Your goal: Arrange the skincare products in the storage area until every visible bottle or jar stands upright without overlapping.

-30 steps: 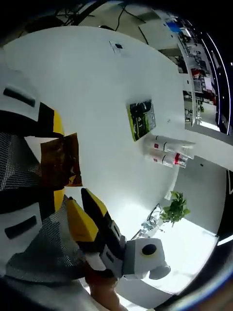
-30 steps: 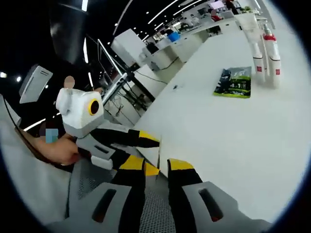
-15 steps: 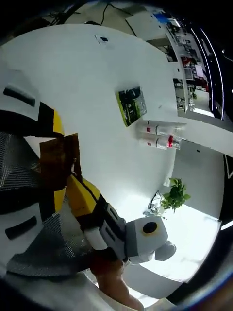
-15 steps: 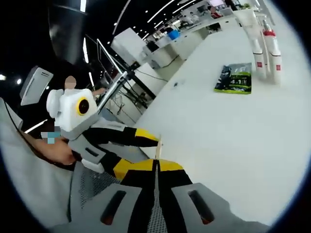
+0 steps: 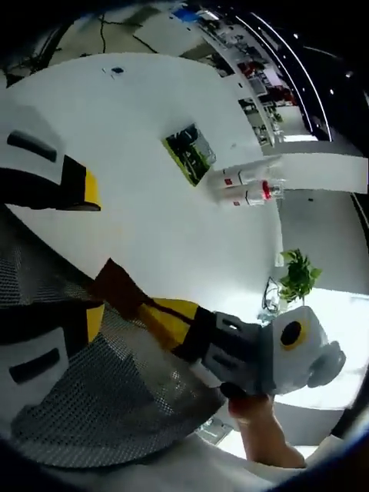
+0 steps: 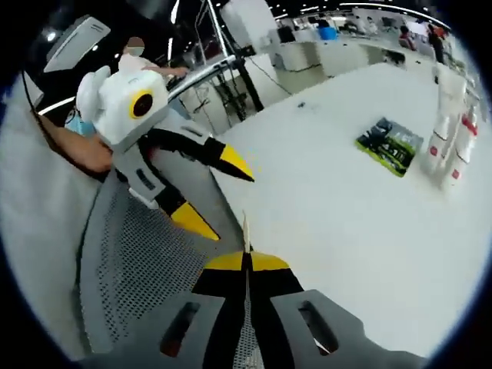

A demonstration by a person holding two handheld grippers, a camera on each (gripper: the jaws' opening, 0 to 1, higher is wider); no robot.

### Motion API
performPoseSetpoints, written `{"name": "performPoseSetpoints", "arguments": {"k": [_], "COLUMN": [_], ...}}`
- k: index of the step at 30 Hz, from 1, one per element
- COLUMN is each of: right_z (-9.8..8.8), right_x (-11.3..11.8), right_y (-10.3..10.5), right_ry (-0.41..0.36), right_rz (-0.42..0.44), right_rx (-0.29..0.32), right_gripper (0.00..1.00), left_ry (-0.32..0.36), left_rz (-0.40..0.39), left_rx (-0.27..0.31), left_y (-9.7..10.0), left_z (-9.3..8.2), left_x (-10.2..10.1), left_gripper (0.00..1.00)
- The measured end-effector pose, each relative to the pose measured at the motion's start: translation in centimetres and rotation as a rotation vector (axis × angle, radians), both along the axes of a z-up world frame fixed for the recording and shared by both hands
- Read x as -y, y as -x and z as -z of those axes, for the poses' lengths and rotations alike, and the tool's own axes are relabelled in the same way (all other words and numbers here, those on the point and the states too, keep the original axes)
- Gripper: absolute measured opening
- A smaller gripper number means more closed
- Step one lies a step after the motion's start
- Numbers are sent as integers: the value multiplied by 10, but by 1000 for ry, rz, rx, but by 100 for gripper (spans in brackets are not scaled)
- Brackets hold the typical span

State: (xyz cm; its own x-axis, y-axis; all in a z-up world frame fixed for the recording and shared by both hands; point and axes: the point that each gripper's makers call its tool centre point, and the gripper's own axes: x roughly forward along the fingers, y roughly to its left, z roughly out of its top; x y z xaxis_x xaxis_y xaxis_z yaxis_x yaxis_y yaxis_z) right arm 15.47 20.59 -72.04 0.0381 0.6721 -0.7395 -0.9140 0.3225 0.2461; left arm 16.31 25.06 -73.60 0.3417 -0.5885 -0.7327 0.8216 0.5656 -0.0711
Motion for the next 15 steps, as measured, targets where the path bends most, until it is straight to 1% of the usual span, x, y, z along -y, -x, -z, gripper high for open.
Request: {"name": "performPoseSetpoints", "arguments": {"k": [1, 2, 4, 5, 6, 8, 9, 11, 14, 15], "right_z": [1, 0, -2, -4, -5, -5, -6, -9, -16, -20], "right_x": [-1, -3, -8, -11, -13, -13, -14, -15, -18, -20], "right_y": [3, 5, 6, 10, 11, 15, 17, 15, 14, 13], "right_ry": [32, 40, 47, 48, 53, 79, 89, 88, 80, 70], "right_rz": [-53, -91, -144, -192, -220, -293, -340, -392, -427, -445], "right_rx": [20, 23, 37, 25, 14, -1, -2, 9, 12, 17], "right_gripper": [0, 0, 0, 0, 0, 0, 0, 0, 0, 0], "left_ry": [1, 4, 7, 6, -2, -8, 5, 16, 19, 33], "left_rz": [10, 36, 64, 90, 111, 142, 146, 136, 136, 135], "left_rx": [-3, -3, 1, 3, 4, 28, 29, 8, -4, -15], "left_y": [3, 6, 9, 11, 14, 16, 17, 18, 19, 20], "left_z": [0, 0, 0, 0, 1, -1, -3, -2, -2, -3], "left_x": [2, 6, 9, 10, 10, 11, 12, 13, 12, 13], "left_gripper": [47, 46, 40, 36, 28, 18, 17, 17, 16, 13]}}
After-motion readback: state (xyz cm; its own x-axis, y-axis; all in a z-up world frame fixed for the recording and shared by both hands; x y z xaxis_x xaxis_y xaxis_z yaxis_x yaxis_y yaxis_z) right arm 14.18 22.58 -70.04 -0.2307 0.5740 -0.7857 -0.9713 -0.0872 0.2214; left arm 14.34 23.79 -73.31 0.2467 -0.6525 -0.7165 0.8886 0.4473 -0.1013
